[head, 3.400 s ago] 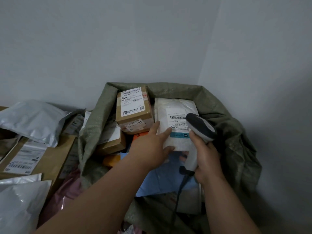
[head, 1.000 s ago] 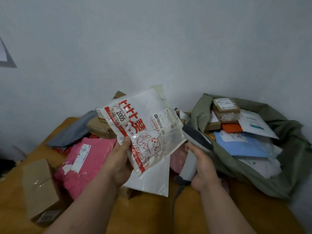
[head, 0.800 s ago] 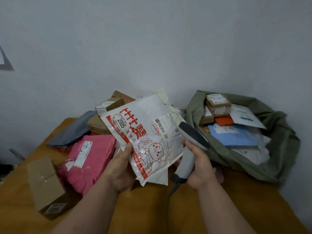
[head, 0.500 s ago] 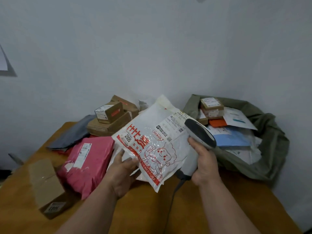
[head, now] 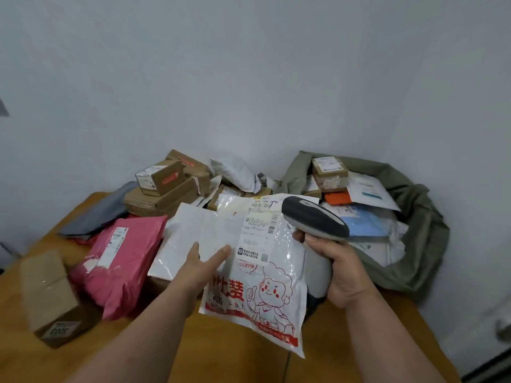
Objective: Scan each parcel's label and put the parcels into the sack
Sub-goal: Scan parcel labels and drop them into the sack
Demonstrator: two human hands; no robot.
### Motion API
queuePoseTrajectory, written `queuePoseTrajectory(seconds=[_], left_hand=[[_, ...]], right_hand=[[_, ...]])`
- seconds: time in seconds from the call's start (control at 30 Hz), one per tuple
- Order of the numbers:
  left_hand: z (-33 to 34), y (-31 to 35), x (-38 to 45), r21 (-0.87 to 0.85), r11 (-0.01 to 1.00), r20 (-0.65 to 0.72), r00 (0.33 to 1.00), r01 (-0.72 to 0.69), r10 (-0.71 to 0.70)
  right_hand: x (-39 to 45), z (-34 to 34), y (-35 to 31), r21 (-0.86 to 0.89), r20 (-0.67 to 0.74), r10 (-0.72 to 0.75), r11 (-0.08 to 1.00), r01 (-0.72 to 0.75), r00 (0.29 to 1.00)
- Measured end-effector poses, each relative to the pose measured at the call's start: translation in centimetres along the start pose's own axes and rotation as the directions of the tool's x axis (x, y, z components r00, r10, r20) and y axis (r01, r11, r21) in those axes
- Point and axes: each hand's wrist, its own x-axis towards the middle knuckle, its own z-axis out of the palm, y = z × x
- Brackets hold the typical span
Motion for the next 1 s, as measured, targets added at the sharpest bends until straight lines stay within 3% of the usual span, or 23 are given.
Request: queuePoseTrajectory(seconds=[0.1, 0.17, 0.23, 0.33, 0.57, 0.77, 1.0], left_hand=[[0.1, -1.4, -0.4, -0.082, 0.985, 0.099, 0.984, 0.155, -0.147], [-0.1, -1.7, -0.9, -0.136, 0.968, 0.230, 0.957, 0.210, -0.175], [-0.4, -2.1, -0.6, -0.251, 0.932, 0.263, 0.945, 0.260, -0.193], [-0.9, -2.3, 0.1, -0.462, 0.852, 0.189, 0.966, 0.245, -0.176], [-1.3, -2.0, 1.3, -0.600, 0.800, -0.083, 0.994, 0.007, -0.071], [-1.6, -2.0, 1.6, -0.624, 0.780, -0.168, 0.983, -0.048, -0.074], [-1.5, -1.2, 1.6, -0.658, 0.750, -0.151, 0.988, -0.068, -0.043]], right_hand=[[-0.1, -0.5, 0.0, -0.021, 0.025, 0.035, 0.999, -0.035, 0.999], [-0.1, -0.6, 0.1, -0.075, -0.007, 0.039, 0.996, -0.039, 0.999], [0.2, -0.6, 0.4, -0.134, -0.069, 0.035, 0.990, -0.044, 0.997], [0.5, -0.7, 1.3, -0.197, -0.155, 0.052, 0.977, -0.083, 0.987], [0.5, -0.5, 3.1, -0.252, -0.289, 0.065, 0.957, -0.141, 0.955], [0.0, 0.3, 4.3, -0.377, -0.201, 0.098, 0.911, -0.169, 0.975], [-0.6, 2.1, 4.6, -0.361, -0.045, 0.066, 0.929, -0.078, 0.997]])
